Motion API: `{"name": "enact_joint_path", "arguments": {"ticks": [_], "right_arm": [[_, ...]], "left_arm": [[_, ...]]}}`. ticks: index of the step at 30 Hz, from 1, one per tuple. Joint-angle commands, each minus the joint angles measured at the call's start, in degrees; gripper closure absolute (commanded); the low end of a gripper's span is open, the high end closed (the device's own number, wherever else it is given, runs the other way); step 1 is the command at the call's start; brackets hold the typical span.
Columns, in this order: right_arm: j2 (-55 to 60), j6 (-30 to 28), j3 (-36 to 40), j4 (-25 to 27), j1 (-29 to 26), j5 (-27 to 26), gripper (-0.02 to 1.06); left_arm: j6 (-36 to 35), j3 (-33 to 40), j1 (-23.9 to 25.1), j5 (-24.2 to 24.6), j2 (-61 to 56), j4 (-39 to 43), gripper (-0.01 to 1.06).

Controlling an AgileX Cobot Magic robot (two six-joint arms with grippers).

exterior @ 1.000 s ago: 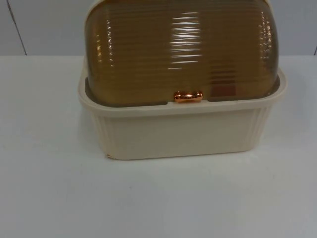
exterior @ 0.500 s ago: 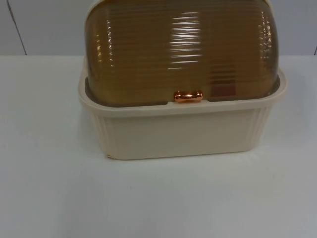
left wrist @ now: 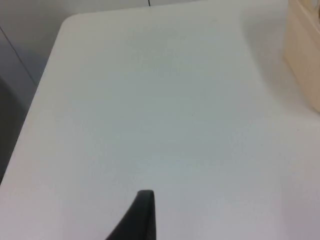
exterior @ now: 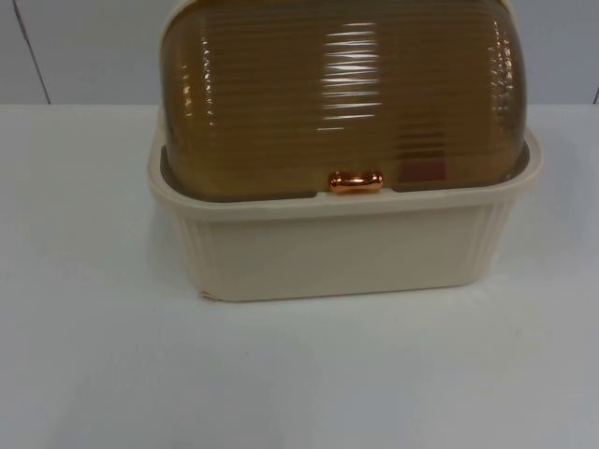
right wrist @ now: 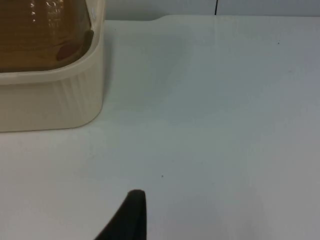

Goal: Open the box lid with the left hand, place the block into the box with the right hand, then close the box lid with the left hand.

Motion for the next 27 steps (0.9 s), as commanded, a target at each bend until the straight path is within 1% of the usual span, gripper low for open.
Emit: {"name": "enact_joint_path", "arguments": {"ticks": [1, 5, 27], "right_arm": [[-0.1, 0.2, 0.2, 0.0, 0.0, -0.2, 0.0], [-0.1, 0.2, 0.2, 0.0, 0.0, -0.2, 0.0], [-0.1, 0.2, 0.2, 0.0, 0.0, -0.2, 0.0]], "left_arm": [[-1.1, 0.2, -0.3, -1.3, -0.1, -0.3, 0.0], [-3.0, 0.2, -0.3, -1.3, -0.1, -0.7, 0.0], [-2.9, 0.2, -0.3, -1.3, -0.1, -0.8, 0.0]]}}
